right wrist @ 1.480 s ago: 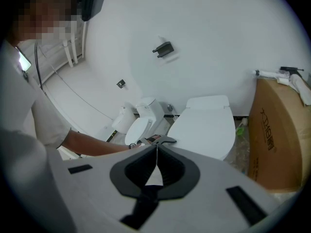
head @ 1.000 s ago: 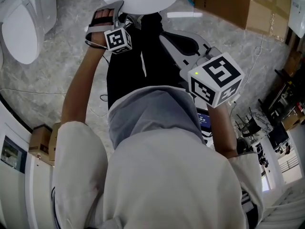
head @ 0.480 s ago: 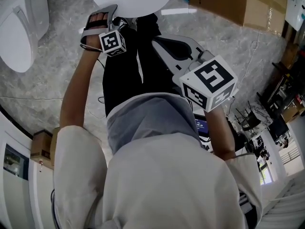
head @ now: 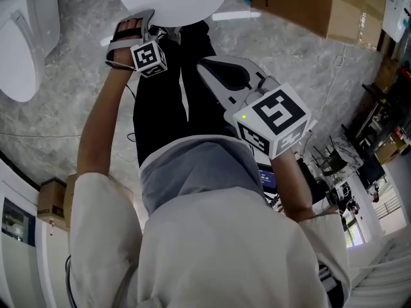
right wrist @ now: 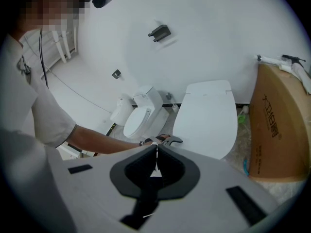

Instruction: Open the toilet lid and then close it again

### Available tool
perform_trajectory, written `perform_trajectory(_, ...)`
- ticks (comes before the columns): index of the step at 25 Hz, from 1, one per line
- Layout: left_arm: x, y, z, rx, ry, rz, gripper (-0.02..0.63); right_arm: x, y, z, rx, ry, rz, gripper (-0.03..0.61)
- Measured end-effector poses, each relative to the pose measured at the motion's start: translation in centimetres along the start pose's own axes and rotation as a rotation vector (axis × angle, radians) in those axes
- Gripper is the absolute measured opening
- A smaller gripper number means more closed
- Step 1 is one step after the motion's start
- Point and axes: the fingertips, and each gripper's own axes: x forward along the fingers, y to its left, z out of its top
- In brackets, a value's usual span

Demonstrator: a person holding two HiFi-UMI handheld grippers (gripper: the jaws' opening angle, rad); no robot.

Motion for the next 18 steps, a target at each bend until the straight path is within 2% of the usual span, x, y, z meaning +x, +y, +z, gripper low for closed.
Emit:
perform_trajectory(9,3.0,-2.2,-1.0,-0.044,0.041,-0.021,0.255,0.9,-0.8,-2.3,0.004,0.023,0.001,0.012)
perform_trajectory(18,4.6,-2.4,-1.5,-0.082,0.094,-0.038,0.255,0.4,-1.8,-3.5,0.031,0.046,0.024,0.012)
